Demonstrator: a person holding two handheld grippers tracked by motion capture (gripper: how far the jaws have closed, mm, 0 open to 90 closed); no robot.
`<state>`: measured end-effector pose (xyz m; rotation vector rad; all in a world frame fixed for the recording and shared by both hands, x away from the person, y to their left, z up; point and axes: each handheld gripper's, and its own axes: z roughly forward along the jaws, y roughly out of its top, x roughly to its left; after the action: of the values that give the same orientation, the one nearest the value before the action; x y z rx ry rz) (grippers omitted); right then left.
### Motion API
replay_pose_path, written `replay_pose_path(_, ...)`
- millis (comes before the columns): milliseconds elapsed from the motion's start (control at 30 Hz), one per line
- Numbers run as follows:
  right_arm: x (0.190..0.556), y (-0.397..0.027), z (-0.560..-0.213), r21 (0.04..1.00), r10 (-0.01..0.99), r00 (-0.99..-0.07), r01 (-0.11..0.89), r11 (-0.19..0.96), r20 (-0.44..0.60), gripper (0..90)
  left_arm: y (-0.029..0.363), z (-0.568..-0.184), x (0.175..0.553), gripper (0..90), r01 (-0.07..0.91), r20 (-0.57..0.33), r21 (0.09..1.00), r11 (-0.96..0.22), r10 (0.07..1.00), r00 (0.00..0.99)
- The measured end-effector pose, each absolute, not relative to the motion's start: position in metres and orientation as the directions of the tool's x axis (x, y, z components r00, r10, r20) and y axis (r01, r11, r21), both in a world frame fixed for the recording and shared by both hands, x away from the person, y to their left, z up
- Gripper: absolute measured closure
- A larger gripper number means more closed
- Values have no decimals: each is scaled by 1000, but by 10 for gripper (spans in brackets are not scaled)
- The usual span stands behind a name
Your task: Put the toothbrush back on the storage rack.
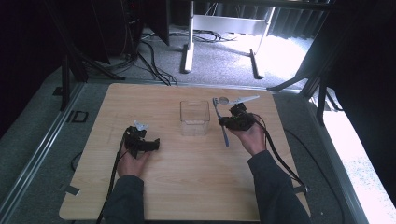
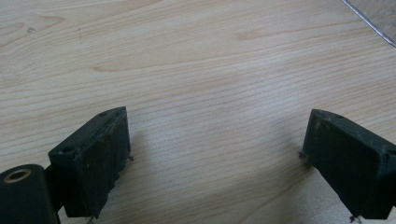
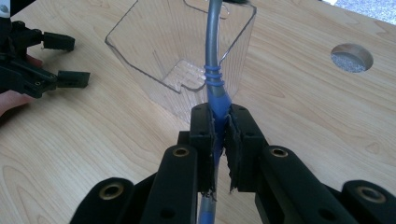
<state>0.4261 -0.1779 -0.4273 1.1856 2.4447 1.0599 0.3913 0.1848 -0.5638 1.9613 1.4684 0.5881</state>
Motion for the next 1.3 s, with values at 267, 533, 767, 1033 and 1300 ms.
replay_pose_path(267,426,-179,-427,710,757,-645,583,395,108,815,185,-564,391,79,686,-10,700,-197,958,285)
replay_pose_path(533,428,-180,-426,723,751,-645,586,367,141,815,185,-564,391,79,686,-10,700,-197,958,285)
replay_pose_path(767,429,-181,-425,735,747,-646,581,348,157,815,185,-564,391,79,686,-10,700,-198,958,286)
replay_pose_path(1033,430,-182,-423,751,738,-650,576,323,181,815,185,-564,391,79,686,-10,700,-198,958,286)
replay_pose_path(1300,431,-182,-422,767,733,-652,567,300,195,815,185,-564,391,79,686,-10,700,-197,958,286)
